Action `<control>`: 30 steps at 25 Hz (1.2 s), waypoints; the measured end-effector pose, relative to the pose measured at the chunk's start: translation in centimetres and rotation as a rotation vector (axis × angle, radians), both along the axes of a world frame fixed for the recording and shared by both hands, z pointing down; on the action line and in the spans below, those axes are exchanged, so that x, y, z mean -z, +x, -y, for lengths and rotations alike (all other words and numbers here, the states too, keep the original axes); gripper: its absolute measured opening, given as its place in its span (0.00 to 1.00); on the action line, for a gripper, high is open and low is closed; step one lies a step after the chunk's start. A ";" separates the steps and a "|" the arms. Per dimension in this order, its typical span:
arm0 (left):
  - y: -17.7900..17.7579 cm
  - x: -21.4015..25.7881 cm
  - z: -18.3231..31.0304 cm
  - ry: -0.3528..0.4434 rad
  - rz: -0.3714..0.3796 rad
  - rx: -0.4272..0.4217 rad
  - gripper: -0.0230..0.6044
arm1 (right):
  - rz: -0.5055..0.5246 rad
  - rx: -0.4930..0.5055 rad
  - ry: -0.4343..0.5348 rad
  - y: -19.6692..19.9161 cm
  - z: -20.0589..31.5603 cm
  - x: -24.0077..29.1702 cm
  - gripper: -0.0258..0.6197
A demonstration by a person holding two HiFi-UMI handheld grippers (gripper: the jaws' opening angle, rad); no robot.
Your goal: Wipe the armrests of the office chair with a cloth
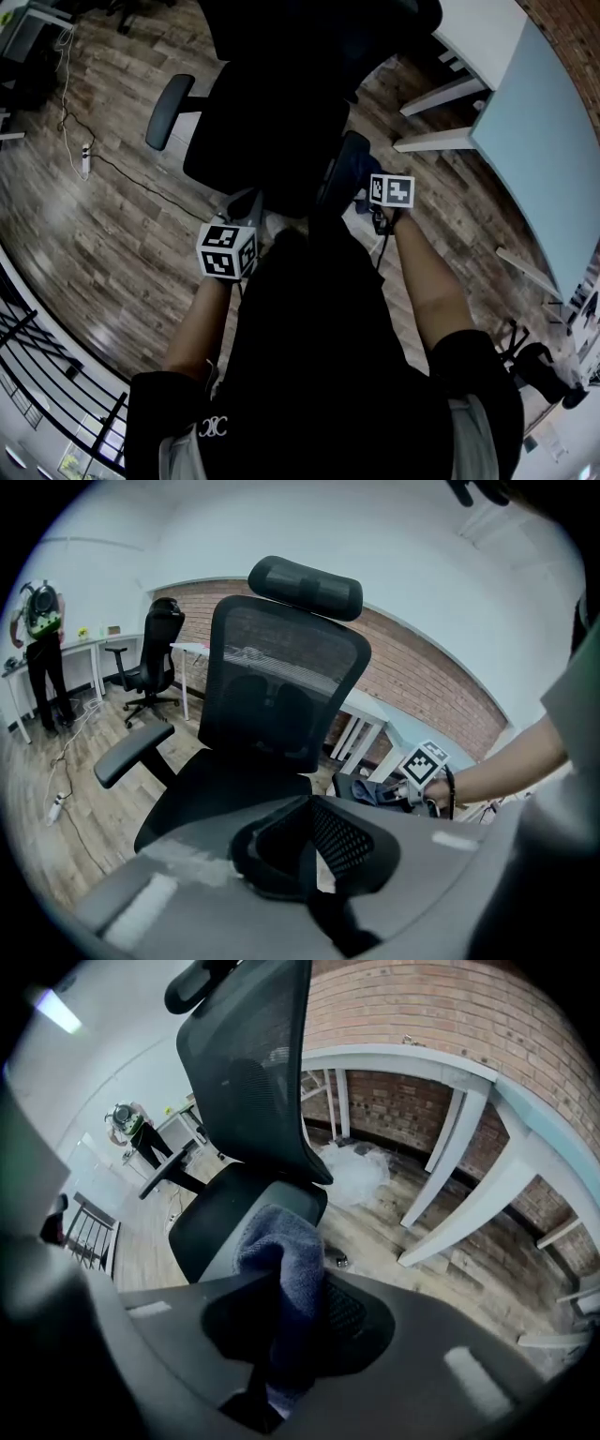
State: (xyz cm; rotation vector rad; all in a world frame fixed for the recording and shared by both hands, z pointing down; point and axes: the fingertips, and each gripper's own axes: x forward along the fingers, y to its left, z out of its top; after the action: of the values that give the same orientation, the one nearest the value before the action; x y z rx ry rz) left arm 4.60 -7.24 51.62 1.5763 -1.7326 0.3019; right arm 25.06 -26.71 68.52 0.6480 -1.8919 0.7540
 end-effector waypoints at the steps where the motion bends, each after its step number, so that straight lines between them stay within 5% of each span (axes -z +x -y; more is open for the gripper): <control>1: 0.1 0.0 0.2 -0.003 -0.001 0.011 0.05 | -0.006 0.021 0.017 -0.4 1.1 0.1 0.16; 11: -0.2 0.7 1.8 -0.016 0.001 0.102 0.05 | 0.007 0.214 0.119 -6.5 6.5 2.6 0.16; 30: 1.2 -0.5 2.3 -0.020 -0.046 0.226 0.05 | 0.034 0.836 -0.202 -5.1 -12.5 2.2 0.16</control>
State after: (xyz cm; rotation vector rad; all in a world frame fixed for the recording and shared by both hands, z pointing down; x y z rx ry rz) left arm 5.83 -9.55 52.15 1.3475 -1.8452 0.1695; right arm 19.96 -14.18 66.29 -0.2933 -1.8504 0.3890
